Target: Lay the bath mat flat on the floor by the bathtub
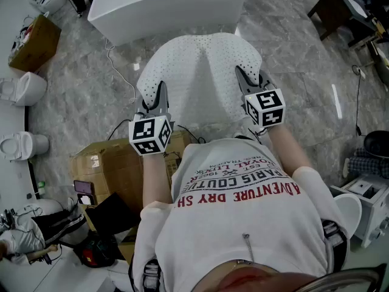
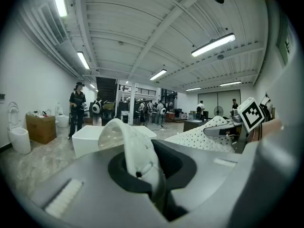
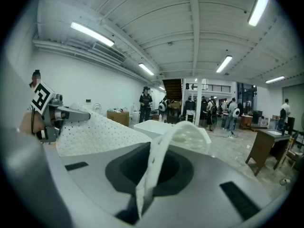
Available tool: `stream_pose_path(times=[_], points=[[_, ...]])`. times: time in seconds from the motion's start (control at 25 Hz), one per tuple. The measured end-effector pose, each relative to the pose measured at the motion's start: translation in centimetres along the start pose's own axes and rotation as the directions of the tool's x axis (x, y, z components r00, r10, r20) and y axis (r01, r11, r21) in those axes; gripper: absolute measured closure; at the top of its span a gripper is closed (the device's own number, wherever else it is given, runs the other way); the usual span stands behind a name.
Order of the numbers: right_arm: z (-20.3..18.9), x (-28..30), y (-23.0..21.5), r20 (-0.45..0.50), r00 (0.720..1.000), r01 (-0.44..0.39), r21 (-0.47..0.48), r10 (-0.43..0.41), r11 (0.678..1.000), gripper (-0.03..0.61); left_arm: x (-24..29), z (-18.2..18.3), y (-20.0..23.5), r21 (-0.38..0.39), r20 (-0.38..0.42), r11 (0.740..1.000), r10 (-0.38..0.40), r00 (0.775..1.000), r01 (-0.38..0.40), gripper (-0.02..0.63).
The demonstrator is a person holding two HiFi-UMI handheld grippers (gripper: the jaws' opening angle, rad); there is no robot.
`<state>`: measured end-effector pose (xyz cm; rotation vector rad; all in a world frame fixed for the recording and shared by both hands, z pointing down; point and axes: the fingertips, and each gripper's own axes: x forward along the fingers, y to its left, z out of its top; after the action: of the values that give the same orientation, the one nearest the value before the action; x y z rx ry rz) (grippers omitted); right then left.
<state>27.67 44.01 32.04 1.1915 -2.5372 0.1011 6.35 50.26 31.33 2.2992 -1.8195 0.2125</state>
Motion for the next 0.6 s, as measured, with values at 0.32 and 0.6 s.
stream_pose_path(times=[0.32, 0.6], points=[[0.4, 1.3, 0.3, 0.001, 1.000, 0.003, 0.014, -0.003, 1.000, 0.560, 1.1, 0.1, 1.0, 0.003, -0.007, 1.000, -0.011, 1.000, 0.011, 0.594], [0.0, 2.6, -0.2, -0.027, 1.000, -0.011, 0.057, 0.012, 0.998, 0.560, 1.9, -0.3, 2.3, -0.028, -0.011, 1.000, -0.006, 1.000, 0.005, 0.592]])
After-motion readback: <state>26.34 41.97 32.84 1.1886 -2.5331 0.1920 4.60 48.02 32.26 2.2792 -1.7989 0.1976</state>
